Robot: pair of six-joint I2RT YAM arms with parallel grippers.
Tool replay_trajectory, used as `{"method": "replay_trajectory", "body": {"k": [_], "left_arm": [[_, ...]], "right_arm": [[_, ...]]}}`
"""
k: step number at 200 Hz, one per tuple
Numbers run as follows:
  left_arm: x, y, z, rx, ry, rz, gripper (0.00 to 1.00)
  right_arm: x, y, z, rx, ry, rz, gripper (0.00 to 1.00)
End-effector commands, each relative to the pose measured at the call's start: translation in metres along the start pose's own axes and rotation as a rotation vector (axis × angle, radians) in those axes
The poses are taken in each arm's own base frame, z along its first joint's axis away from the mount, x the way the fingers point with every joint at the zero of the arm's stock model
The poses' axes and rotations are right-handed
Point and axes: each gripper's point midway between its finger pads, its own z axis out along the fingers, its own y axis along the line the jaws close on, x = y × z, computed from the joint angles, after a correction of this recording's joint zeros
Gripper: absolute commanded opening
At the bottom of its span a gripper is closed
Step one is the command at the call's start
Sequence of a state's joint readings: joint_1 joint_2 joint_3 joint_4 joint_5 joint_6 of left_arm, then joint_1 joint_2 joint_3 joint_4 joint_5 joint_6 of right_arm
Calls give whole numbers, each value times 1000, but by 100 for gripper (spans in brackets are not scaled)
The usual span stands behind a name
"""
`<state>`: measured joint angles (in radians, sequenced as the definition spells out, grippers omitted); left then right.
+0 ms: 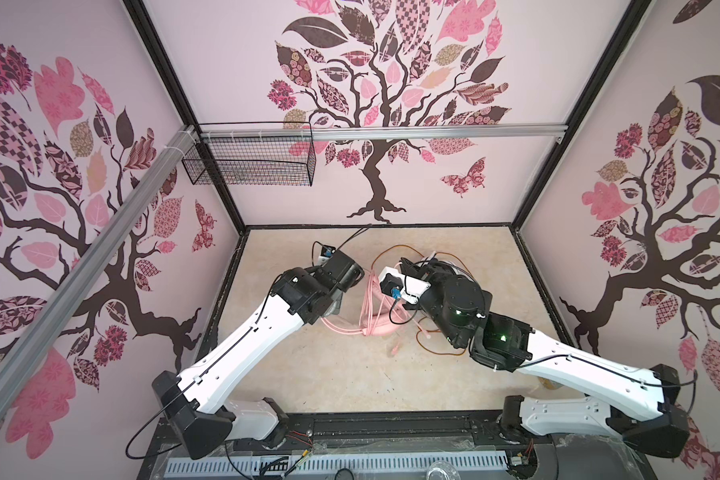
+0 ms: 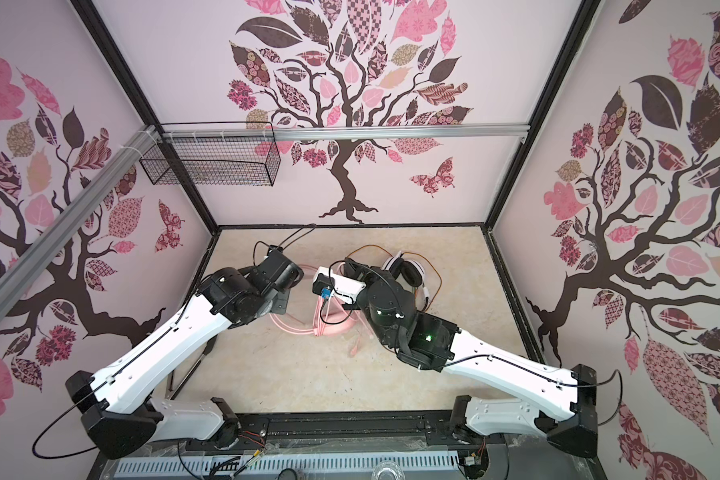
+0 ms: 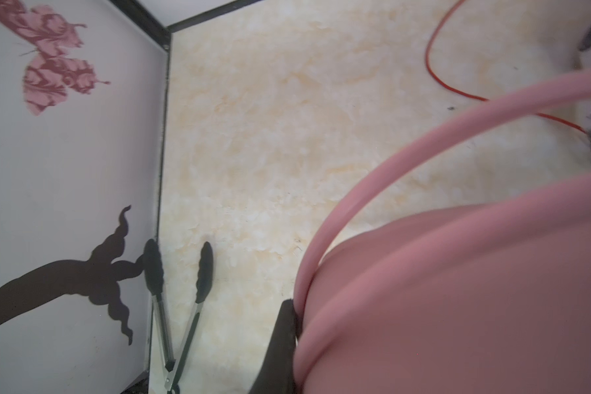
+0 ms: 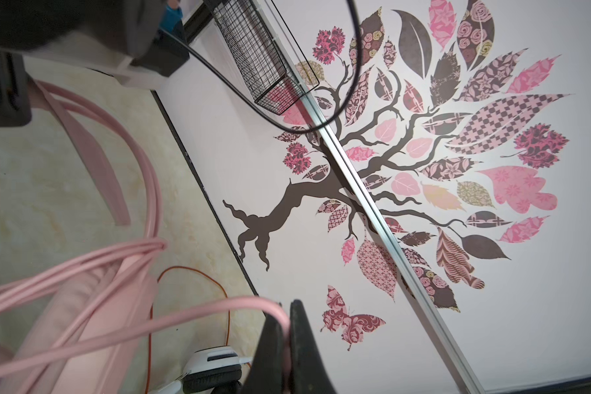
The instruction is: Wrap the headphones
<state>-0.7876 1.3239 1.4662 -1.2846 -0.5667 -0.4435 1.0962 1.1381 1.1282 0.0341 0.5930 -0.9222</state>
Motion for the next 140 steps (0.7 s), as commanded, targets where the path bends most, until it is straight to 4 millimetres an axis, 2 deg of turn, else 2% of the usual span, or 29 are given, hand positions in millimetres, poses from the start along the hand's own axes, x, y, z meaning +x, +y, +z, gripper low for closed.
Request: {"method": "replay_trajectory", "body": {"k": [1, 31, 78, 91, 120, 140], "left_arm": [[5, -34, -12, 160, -30, 54, 0], [11, -52, -13, 253, -1, 27, 0], [11, -71, -20, 367, 15, 8, 0], [13, -75, -23, 395, 19, 20, 0], [16, -73, -26, 406, 11, 20, 0], [20, -71, -27, 413, 13, 17, 0]], "right_arm": [[-32, 12, -15, -150, -183, 90, 0], [-43, 37, -26, -305, -256, 122, 0], [-31, 52, -18, -330, -196, 108, 0], [-27, 47, -11, -295, -164, 132, 0], [-3, 24, 11, -210, -51, 230, 0], [10, 11, 19, -170, -20, 293, 0]]}}
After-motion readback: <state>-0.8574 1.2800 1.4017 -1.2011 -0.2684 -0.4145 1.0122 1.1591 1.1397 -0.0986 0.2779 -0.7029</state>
